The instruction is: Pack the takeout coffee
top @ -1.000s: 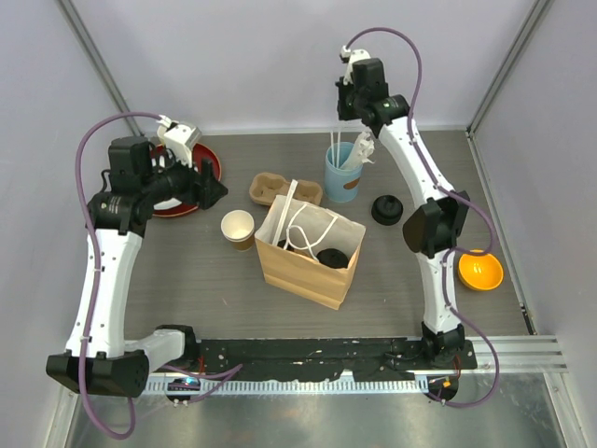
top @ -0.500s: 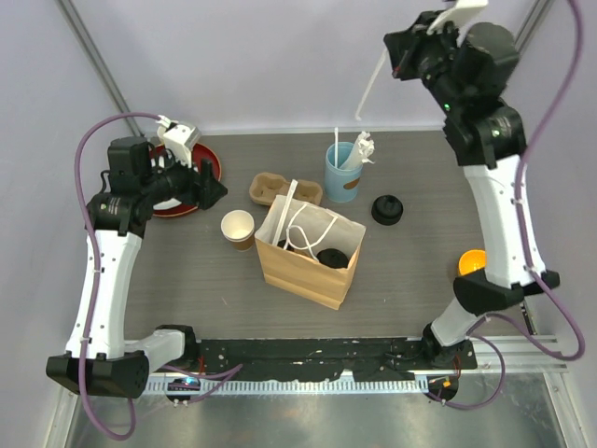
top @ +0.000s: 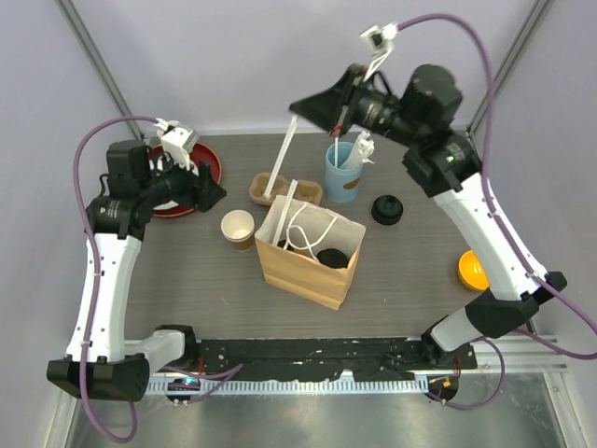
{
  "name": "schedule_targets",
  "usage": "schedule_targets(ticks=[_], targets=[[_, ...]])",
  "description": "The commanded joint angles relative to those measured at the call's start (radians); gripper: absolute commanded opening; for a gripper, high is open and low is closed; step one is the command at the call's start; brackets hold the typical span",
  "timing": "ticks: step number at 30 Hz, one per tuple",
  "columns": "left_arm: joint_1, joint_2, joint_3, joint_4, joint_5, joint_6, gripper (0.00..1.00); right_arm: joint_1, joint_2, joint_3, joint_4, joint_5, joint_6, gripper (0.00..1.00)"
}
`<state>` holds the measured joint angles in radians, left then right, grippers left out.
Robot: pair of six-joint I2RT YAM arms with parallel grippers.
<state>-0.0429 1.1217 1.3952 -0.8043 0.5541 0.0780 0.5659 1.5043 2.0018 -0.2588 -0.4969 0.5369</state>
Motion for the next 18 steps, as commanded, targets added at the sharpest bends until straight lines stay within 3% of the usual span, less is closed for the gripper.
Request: schedule_targets(ticks=[1, 18], targets=[[0.011, -0.036, -0.013, 0.03, 0.017, -0.015, 0.71, 0.074, -0.033, -0.11, 0.035, -0.071, 0.029, 0.01], [0.017, -0.049, -0.044, 0.043, 0.015, -0.021, 0.71, 0.107, -0.039, -0.233, -0.111, -0.045, -0.149, 0.01]])
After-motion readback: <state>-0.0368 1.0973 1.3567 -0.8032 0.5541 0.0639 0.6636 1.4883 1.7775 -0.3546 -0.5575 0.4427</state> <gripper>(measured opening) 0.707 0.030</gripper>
